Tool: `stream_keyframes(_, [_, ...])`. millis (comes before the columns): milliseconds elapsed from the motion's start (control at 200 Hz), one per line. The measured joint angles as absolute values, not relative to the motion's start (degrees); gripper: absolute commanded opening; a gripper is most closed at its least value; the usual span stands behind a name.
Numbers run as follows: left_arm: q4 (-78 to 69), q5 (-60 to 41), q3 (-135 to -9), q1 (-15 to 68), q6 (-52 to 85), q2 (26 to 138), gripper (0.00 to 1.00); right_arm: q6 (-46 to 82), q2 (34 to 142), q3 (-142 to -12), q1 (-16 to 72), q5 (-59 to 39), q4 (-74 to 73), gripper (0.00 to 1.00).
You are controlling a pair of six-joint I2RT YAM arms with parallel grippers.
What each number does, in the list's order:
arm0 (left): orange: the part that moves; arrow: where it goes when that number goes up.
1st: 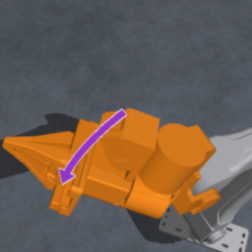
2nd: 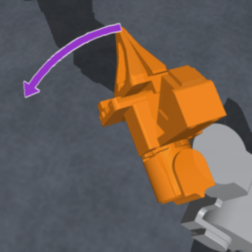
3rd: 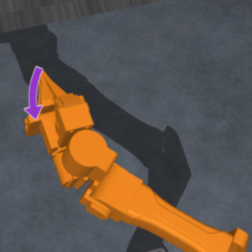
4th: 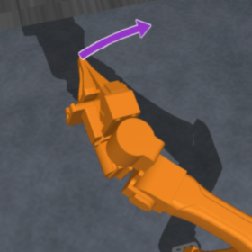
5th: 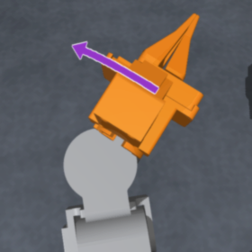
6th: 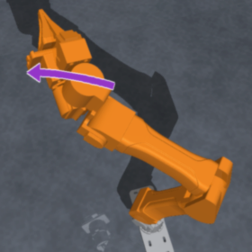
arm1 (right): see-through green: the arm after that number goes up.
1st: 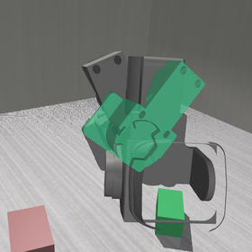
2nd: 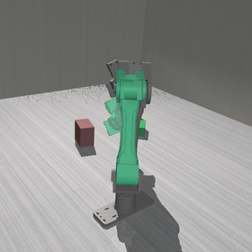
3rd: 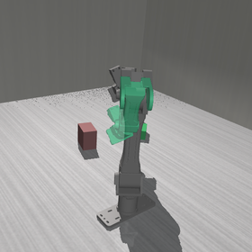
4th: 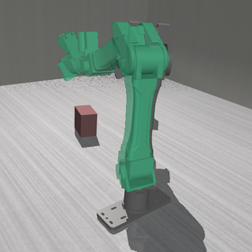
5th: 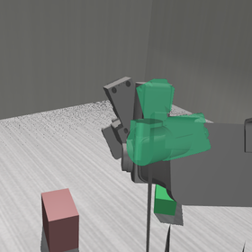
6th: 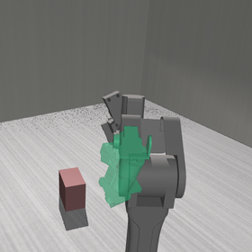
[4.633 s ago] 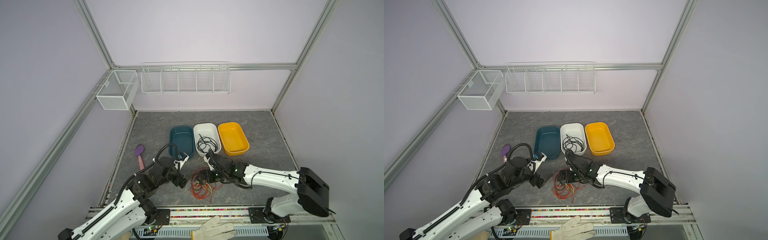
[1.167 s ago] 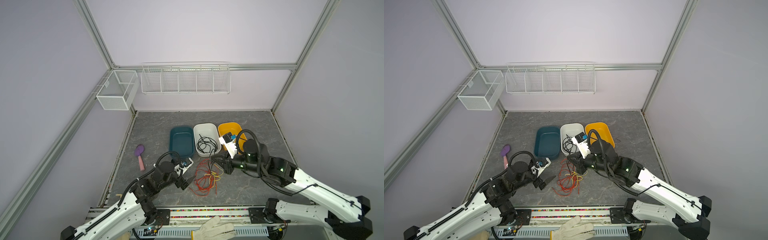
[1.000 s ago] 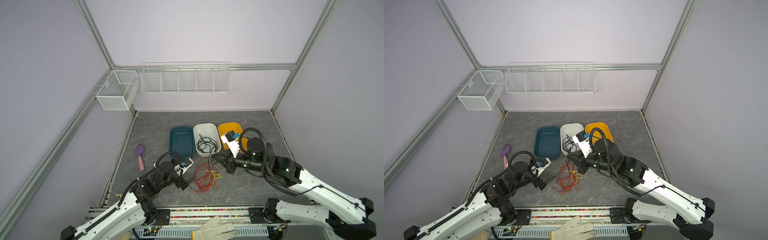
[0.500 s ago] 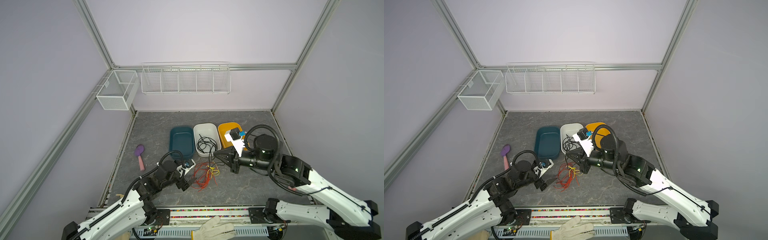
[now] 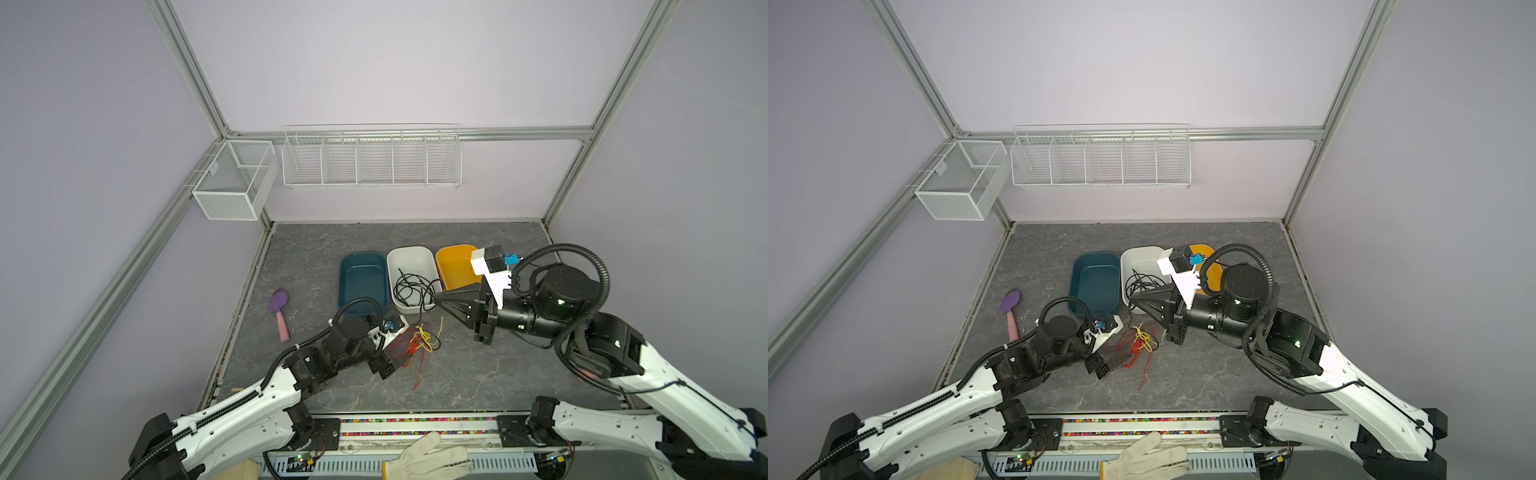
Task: Untangle the cables
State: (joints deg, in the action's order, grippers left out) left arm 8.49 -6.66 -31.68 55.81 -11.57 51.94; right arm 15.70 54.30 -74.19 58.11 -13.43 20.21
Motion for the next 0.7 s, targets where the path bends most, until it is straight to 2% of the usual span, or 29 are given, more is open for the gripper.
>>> stream_keyframes(300, [-7.4,-1.3,-31.4,60.6,-9.0,64.8,1.0,16.5,54.1,-76.7,58.1,-15.0,20.0,0.07])
stream_keyframes(700, [-25.5,4.1,-25.5,61.1,-4.8,73.1,1.0,17.5,53.4,-79.3,58.1,-15.0,20.4,0.07])
